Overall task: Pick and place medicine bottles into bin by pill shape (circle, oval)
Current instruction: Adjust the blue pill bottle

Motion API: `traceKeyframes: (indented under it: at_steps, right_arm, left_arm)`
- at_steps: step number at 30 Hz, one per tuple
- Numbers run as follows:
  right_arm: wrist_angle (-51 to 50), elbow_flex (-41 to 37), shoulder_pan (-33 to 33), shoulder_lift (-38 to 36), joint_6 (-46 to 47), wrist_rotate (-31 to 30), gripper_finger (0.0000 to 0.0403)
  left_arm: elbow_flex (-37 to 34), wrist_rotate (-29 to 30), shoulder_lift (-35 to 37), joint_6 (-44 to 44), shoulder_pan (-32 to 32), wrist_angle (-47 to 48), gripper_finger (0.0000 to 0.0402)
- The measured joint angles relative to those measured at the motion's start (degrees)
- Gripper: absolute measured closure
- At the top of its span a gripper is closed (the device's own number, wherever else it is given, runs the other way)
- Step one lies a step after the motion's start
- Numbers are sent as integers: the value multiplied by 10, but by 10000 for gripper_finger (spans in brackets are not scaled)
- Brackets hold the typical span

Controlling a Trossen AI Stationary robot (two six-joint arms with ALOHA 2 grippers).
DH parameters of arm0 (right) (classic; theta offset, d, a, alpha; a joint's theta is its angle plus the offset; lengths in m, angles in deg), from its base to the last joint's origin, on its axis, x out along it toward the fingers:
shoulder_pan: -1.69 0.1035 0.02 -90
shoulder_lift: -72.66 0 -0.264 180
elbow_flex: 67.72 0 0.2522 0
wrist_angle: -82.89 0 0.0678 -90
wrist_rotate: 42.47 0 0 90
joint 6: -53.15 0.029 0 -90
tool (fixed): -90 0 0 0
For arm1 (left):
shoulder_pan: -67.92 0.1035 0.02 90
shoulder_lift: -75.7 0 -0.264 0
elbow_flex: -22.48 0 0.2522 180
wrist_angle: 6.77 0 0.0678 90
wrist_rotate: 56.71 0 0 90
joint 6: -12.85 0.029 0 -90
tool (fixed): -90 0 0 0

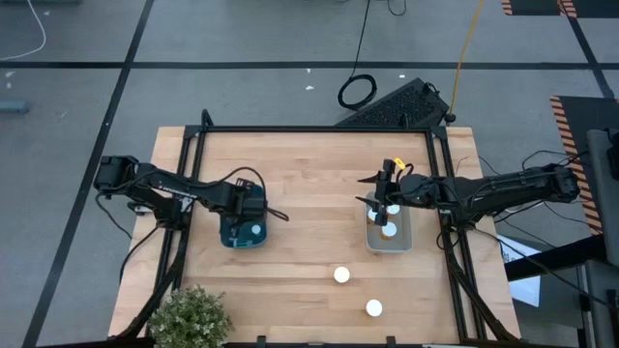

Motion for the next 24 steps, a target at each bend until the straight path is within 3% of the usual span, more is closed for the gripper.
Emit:
traceKeyframes:
  at_steps: [14,24]
  right_arm:
    - [0,0,0,0,1,0,188]
    - [2,0,0,0,0,0,188]
  left_arm:
    - [0,-10,-1,18,1,-13,233]
    - [-1,-9,-58,44,1,-16,234]
